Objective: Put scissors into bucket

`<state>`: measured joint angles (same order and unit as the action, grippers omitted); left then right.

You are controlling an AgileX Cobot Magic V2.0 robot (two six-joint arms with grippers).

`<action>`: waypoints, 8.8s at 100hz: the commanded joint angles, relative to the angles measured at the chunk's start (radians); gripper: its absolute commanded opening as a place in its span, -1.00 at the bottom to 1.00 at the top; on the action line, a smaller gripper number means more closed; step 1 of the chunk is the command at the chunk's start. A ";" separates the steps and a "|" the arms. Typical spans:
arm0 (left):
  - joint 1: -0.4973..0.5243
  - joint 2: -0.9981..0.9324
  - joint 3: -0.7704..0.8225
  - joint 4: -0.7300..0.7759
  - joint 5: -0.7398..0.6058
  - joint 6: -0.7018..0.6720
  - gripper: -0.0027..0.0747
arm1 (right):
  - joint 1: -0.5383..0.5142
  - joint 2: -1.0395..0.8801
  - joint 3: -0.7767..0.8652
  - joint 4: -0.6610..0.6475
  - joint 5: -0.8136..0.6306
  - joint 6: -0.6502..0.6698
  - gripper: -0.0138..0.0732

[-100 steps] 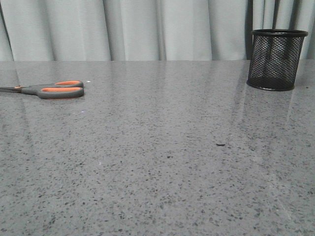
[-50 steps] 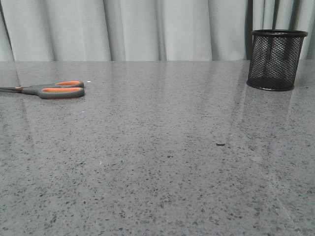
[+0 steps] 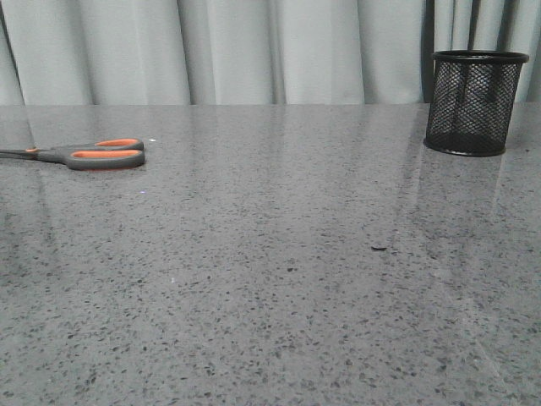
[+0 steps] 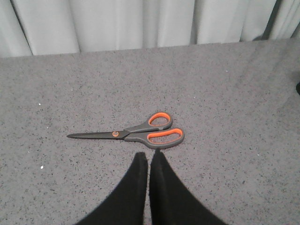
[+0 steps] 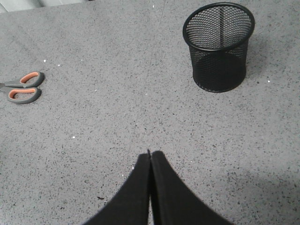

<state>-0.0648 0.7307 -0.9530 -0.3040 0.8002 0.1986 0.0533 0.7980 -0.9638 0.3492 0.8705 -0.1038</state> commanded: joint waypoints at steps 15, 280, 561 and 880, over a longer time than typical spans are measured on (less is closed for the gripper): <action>0.001 0.073 -0.036 -0.015 -0.045 0.003 -0.77 | -0.008 0.073 -0.069 0.005 -0.034 -0.006 -0.32; -0.056 1.269 -0.818 0.031 0.464 1.251 0.21 | -0.008 0.179 -0.071 -0.033 -0.086 -0.072 0.24; -0.519 0.799 -1.052 0.149 0.388 0.988 -0.94 | -0.008 0.323 -0.209 1.013 0.034 -0.654 0.24; 0.033 0.670 -1.228 0.022 0.389 0.195 0.10 | -0.078 0.543 -0.809 -0.150 0.285 -0.086 -0.79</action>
<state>-0.0345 1.4289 -2.1522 -0.2571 1.2531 0.4044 -0.0163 1.3525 -1.7342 0.2559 1.1801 -0.2048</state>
